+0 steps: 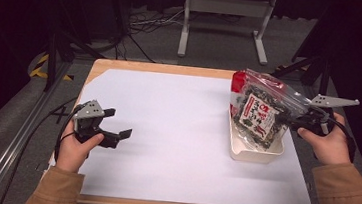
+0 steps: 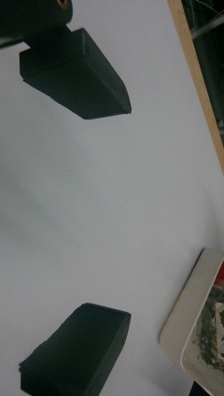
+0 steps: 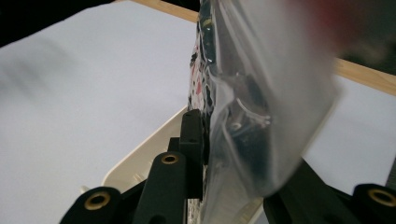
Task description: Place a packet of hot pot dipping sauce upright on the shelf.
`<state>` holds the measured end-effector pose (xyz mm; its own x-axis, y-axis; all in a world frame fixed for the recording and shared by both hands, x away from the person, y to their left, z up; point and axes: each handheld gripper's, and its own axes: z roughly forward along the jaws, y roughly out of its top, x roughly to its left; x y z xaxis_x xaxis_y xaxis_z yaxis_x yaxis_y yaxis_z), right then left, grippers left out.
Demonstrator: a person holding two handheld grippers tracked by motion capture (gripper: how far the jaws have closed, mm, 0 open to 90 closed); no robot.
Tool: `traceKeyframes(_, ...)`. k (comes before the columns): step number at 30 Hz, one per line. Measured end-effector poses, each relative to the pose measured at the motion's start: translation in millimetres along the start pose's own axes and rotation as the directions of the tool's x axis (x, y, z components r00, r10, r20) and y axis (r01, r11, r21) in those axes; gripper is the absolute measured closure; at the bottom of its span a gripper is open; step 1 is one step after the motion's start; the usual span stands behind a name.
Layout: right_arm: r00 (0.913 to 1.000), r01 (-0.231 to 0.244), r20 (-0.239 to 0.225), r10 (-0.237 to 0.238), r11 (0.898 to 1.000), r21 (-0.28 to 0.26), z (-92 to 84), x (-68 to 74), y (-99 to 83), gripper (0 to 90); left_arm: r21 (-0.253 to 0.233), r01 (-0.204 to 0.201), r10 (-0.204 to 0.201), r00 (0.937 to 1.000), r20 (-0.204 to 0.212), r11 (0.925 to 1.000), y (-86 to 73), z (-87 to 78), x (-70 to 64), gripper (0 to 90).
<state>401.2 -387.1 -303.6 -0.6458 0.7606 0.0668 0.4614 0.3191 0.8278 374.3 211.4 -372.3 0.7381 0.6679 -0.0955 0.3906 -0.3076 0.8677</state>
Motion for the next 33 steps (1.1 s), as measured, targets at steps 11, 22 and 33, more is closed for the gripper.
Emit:
traceKeyframes(11, 0.9998, 0.005, 0.019, -0.004, 0.998, -0.064, 0.9, 3.2, -6.6, 71.6, 0.011, -0.010, 0.010, 0.9999, 0.009, 0.9999, -10.8, 3.1, -4.7, 3.7)
traceKeyframes(22, 0.9983, -0.015, 0.052, 0.024, 0.985, -0.171, -10.2, 7.6, -11.0, 36.9, 0.004, -0.017, 0.017, 0.9999, 0.004, 0.9999, -24.1, -2.2, -8.4, 3.8)
traceKeyframes(33, 0.9929, 0.059, 0.114, -0.035, 0.975, -0.215, -38.2, 35.2, -24.1, 33.3, -0.026, -0.037, 0.038, 0.9988, 0.031, 0.9990, -29.0, -11.6, -20.4, 3.8)
